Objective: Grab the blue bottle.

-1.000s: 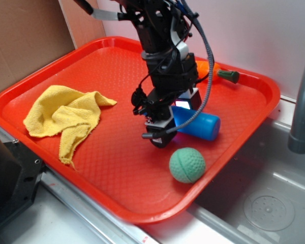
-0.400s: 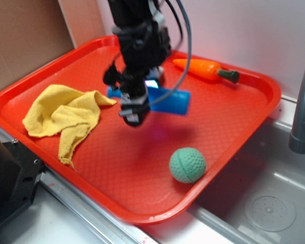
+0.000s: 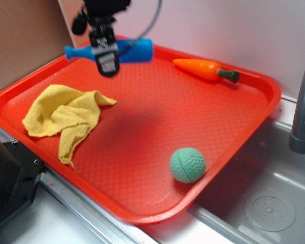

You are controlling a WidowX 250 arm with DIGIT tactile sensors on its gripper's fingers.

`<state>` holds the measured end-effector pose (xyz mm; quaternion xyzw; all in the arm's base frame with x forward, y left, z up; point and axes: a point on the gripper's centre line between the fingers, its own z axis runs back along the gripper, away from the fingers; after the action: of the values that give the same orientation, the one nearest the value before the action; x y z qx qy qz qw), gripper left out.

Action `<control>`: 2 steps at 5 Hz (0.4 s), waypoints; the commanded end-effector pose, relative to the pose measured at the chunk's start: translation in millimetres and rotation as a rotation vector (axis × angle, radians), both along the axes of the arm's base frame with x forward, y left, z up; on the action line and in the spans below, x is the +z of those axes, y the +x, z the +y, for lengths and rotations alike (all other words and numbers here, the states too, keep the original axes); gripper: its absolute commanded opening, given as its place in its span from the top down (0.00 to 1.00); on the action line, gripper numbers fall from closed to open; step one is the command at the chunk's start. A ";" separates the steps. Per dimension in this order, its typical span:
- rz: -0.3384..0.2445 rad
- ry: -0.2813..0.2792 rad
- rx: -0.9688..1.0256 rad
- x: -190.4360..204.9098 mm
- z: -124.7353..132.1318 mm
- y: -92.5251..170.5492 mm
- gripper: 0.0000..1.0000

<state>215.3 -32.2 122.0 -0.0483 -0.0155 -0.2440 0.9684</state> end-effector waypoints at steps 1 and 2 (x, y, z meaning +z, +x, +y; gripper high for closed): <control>-0.014 -0.017 0.509 53.0 24.1 -23.0 1.00; -0.057 0.051 0.759 62.7 26.5 -30.7 1.00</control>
<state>180.4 18.2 175.6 -0.0098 -0.0397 0.1340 0.9901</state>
